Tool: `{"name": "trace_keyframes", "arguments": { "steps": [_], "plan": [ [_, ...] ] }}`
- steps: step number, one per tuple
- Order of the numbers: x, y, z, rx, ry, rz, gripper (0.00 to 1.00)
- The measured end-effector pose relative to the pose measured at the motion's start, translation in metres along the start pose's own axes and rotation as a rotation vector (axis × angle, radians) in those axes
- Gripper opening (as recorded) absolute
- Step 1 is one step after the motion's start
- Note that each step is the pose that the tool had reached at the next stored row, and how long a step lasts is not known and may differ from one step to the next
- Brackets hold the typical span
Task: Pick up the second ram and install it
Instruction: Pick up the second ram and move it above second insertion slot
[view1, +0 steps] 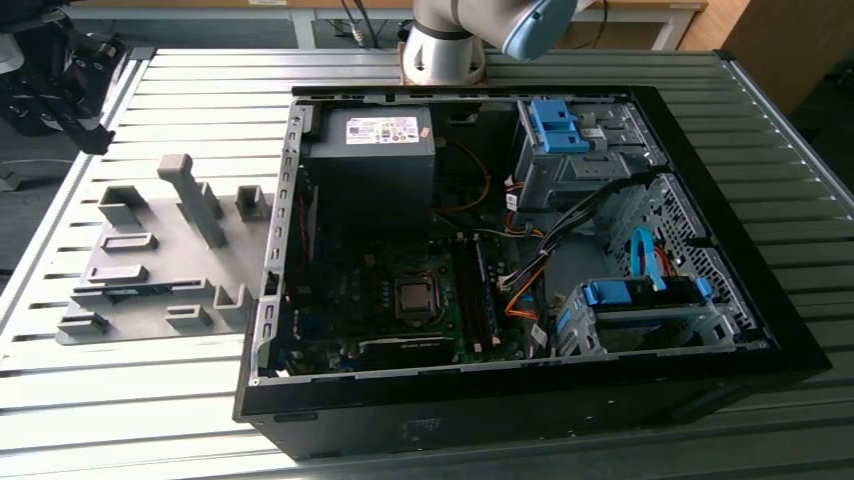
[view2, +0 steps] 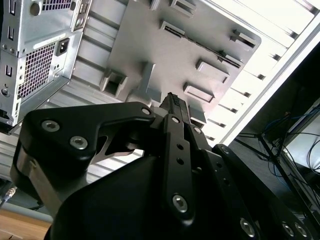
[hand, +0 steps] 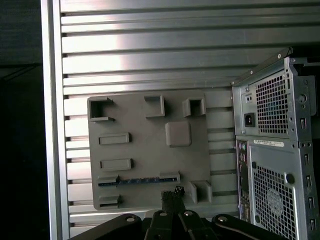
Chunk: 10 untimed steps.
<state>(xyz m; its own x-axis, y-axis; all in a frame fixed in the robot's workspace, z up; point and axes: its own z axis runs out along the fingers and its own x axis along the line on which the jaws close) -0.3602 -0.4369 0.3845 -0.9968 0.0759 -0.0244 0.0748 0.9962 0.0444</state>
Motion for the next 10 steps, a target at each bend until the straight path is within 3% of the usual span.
{"name": "trace_keyframes", "arguments": {
  "steps": [10],
  "plan": [
    [0.0007, -0.0001, 0.0, 0.0, 0.0, 0.0, 0.11]
  ]
}}
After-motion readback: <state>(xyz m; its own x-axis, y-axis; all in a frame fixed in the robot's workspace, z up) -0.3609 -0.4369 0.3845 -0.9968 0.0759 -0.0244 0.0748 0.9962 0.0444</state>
